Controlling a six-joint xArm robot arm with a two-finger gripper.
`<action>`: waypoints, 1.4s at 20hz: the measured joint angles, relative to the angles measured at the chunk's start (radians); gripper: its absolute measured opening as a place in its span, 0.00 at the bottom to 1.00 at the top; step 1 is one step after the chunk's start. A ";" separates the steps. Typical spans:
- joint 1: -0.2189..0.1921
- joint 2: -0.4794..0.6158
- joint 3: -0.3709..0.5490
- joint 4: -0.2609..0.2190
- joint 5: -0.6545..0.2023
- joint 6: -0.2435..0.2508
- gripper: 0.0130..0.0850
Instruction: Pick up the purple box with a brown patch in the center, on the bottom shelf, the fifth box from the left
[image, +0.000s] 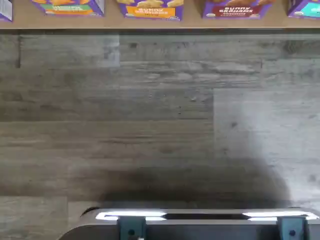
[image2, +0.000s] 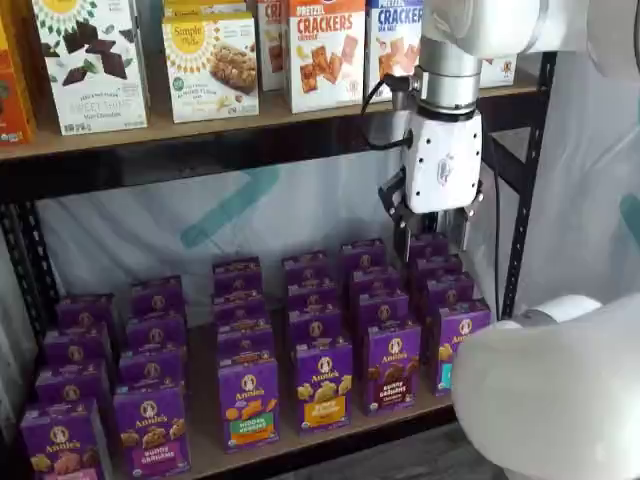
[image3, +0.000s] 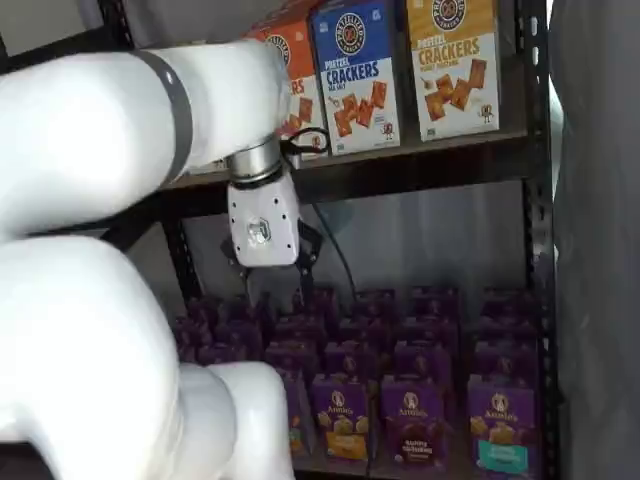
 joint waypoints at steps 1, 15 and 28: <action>-0.005 -0.002 0.002 0.010 -0.002 -0.007 1.00; -0.013 0.027 0.044 0.047 -0.098 -0.027 1.00; -0.009 0.181 0.107 0.009 -0.312 -0.020 1.00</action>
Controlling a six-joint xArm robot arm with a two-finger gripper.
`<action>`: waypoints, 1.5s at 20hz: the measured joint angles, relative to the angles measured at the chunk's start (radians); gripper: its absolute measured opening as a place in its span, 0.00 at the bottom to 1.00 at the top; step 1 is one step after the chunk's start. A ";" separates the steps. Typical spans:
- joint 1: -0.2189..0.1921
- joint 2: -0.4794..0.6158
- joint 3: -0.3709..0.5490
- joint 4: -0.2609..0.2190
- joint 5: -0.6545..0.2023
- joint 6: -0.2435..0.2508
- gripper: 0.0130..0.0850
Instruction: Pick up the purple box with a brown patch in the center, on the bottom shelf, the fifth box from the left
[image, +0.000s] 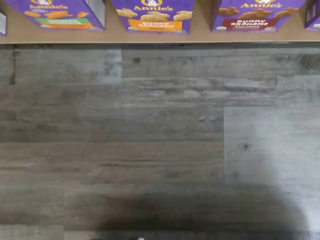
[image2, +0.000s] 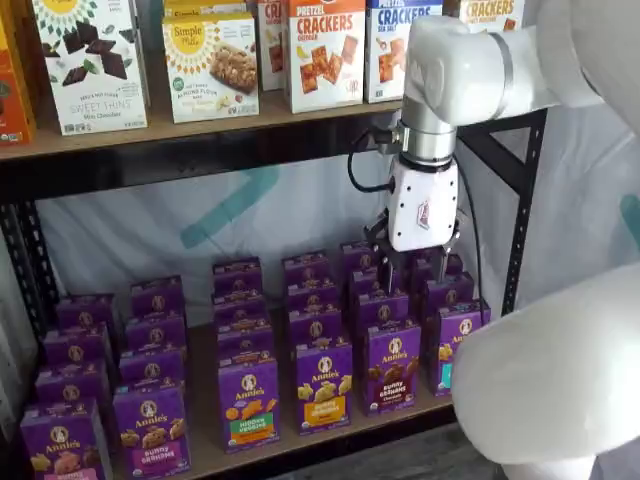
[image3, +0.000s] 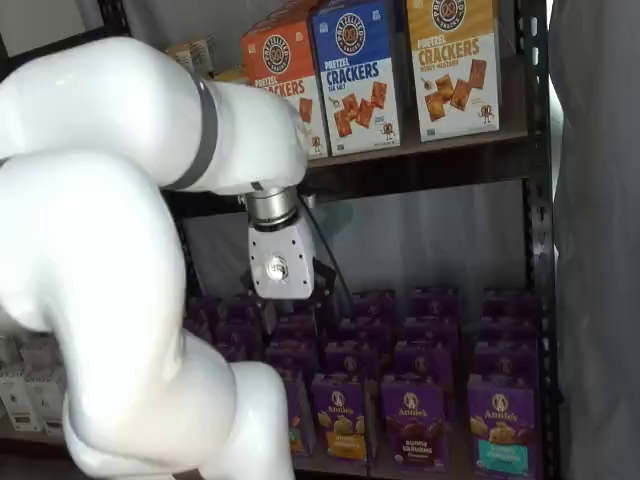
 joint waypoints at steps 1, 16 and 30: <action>-0.003 0.012 0.003 0.000 -0.017 -0.003 1.00; -0.019 0.297 0.016 -0.096 -0.311 0.037 1.00; -0.051 0.534 -0.034 -0.056 -0.455 -0.024 1.00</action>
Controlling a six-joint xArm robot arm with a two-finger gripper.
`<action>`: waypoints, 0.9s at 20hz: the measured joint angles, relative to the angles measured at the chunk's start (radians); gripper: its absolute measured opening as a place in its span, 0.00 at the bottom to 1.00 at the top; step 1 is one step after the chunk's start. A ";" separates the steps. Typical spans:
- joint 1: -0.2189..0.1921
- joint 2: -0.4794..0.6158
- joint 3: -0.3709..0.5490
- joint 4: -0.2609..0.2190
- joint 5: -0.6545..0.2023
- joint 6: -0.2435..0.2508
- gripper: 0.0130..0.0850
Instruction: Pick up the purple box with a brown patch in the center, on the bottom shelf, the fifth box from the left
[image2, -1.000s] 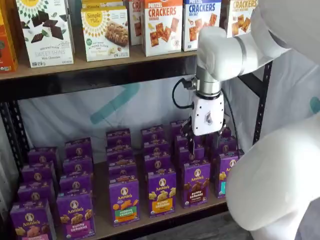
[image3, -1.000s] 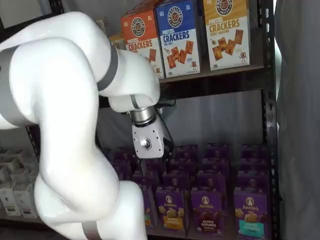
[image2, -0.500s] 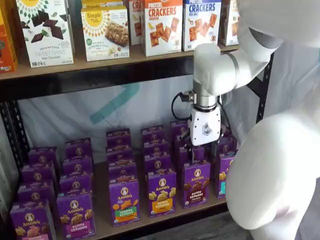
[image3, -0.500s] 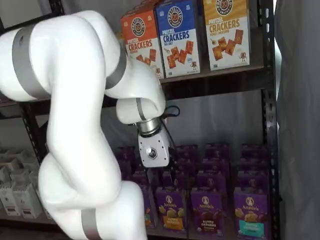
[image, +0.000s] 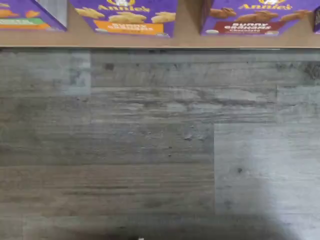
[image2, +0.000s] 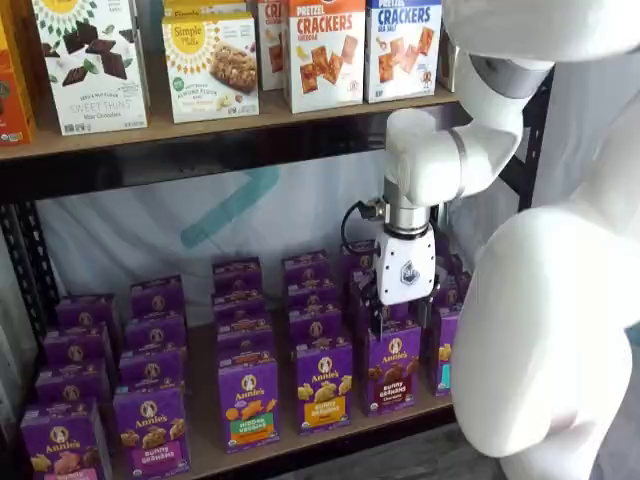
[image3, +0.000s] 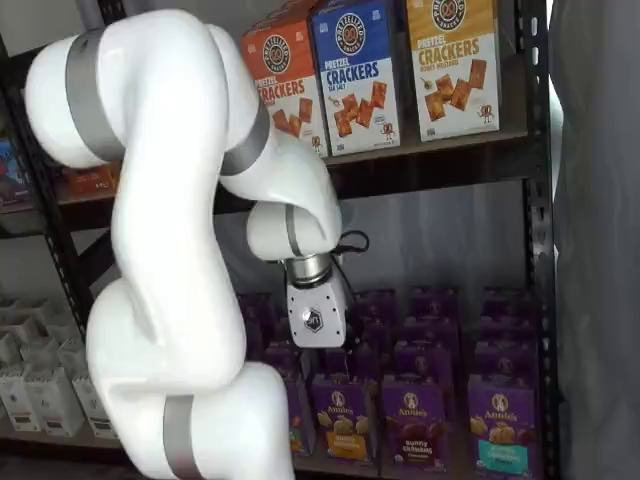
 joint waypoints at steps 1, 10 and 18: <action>-0.003 0.017 -0.002 0.010 -0.020 -0.010 1.00; -0.031 0.213 -0.077 -0.020 -0.148 -0.013 1.00; -0.058 0.384 -0.142 -0.054 -0.260 -0.008 1.00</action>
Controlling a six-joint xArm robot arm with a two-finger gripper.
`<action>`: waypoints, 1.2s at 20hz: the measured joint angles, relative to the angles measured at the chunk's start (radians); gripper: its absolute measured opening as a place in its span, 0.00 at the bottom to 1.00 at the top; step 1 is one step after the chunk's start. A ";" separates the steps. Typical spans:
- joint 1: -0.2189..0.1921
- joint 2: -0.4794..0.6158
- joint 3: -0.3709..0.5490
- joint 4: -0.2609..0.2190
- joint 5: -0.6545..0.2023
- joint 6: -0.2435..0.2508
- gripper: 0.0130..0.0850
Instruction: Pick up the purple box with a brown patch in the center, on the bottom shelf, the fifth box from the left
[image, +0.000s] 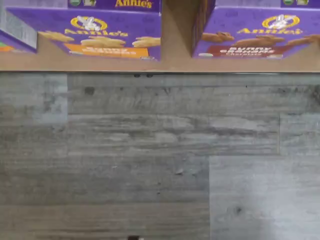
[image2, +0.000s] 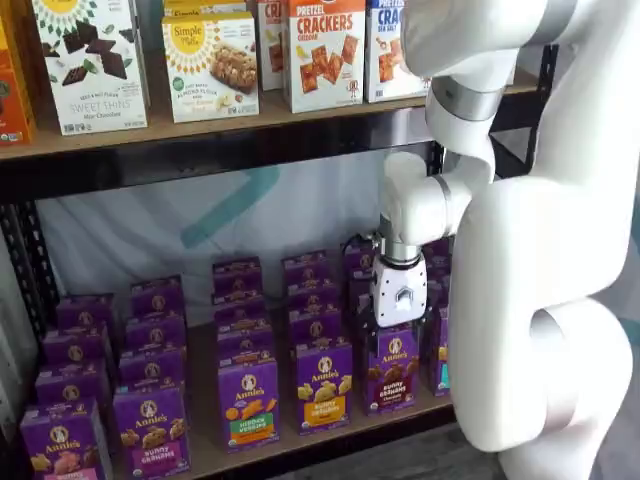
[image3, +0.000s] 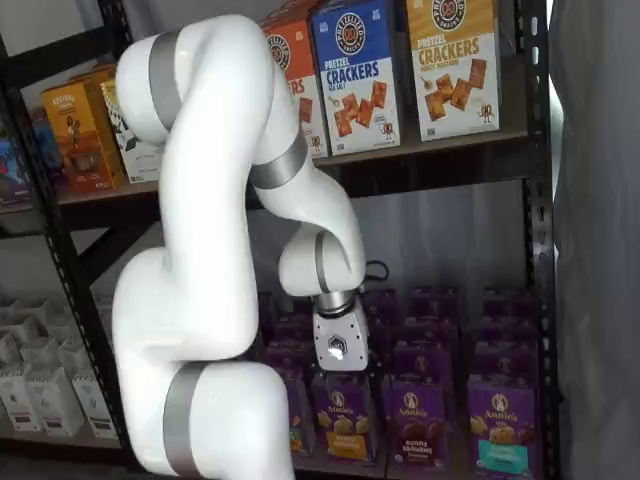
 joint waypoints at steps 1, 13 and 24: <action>-0.003 0.022 -0.011 0.003 -0.014 -0.006 1.00; -0.020 0.259 -0.194 -0.040 -0.074 0.018 1.00; -0.078 0.400 -0.368 -0.103 -0.084 0.021 1.00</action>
